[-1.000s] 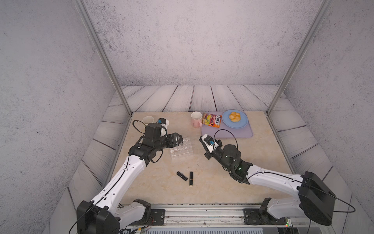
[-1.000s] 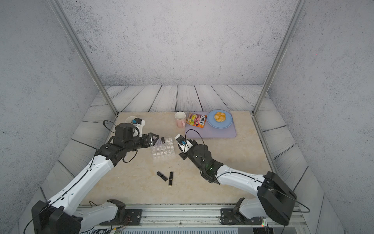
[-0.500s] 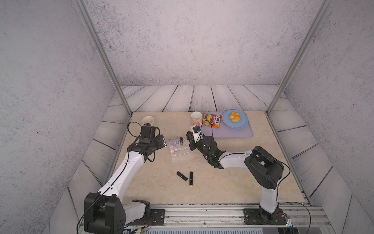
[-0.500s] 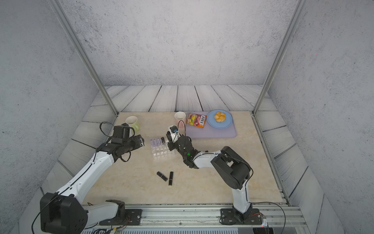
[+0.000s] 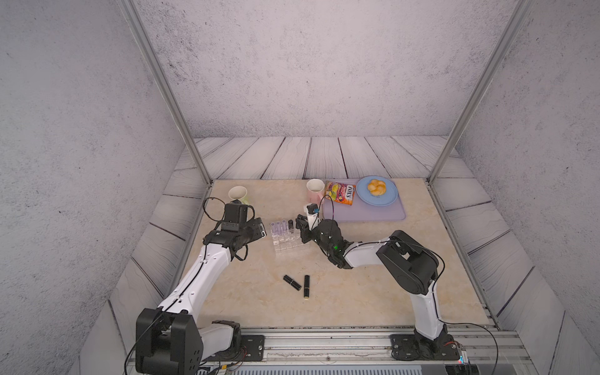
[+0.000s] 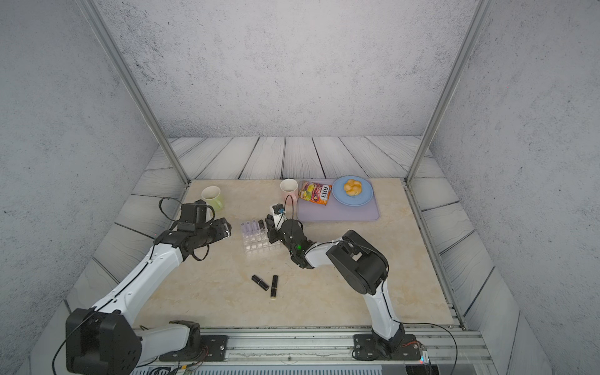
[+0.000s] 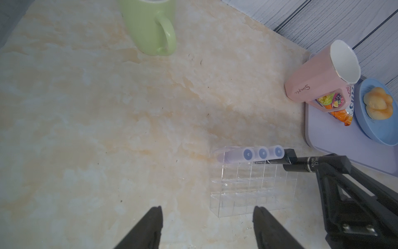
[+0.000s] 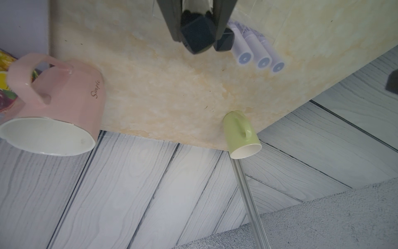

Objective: Arrange the lipsticks in the organizer
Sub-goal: Place the lipstick in the storage box.

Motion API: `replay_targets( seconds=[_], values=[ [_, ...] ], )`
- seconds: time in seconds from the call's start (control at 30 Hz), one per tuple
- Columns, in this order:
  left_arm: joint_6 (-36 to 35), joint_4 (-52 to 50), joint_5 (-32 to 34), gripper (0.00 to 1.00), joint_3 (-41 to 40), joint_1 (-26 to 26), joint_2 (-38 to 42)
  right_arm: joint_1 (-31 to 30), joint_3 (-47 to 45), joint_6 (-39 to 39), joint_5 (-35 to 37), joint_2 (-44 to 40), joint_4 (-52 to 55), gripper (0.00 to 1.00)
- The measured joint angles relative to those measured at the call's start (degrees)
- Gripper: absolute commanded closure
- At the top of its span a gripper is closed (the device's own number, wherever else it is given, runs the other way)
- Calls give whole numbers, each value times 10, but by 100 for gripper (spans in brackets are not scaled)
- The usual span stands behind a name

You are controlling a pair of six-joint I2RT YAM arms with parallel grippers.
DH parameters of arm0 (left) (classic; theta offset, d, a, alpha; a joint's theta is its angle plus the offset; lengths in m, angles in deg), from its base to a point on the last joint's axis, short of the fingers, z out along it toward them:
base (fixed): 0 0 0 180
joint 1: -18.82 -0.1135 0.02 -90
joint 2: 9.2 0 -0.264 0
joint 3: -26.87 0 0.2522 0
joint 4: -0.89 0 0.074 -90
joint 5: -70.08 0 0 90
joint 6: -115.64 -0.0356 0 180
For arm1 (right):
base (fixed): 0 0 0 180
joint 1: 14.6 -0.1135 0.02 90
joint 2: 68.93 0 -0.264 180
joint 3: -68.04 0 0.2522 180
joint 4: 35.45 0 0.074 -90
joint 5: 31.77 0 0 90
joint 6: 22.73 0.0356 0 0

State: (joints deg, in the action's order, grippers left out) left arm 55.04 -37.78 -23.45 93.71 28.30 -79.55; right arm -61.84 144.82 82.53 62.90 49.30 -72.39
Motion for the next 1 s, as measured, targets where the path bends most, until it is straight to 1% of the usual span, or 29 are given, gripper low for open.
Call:
replay_targets(
  seconds=[0.37,0.57,0.6,0.63,0.7,0.77,0.9,1.0],
  values=[
    [0,11,-17,28,-10,-7,-2,0,29,7,0,26,1,100],
    [0,14,-24,28,-14,-10,-2,0,30,6,0,38,7,100],
    [0,14,-25,28,-14,-10,-2,0,30,5,1,38,8,97],
    [0,15,-25,29,-15,-11,-2,0,30,5,1,38,8,92],
    [0,16,-26,28,-15,-11,-2,0,30,2,2,38,9,78],
    [0,16,-28,29,-15,-11,-2,0,30,-3,2,38,12,68],
    [0,16,-33,30,-15,-11,-2,0,25,-12,6,23,32,59],
    [-2,17,-56,32,-15,-11,-2,0,11,-19,17,-21,58,53]
  ],
)
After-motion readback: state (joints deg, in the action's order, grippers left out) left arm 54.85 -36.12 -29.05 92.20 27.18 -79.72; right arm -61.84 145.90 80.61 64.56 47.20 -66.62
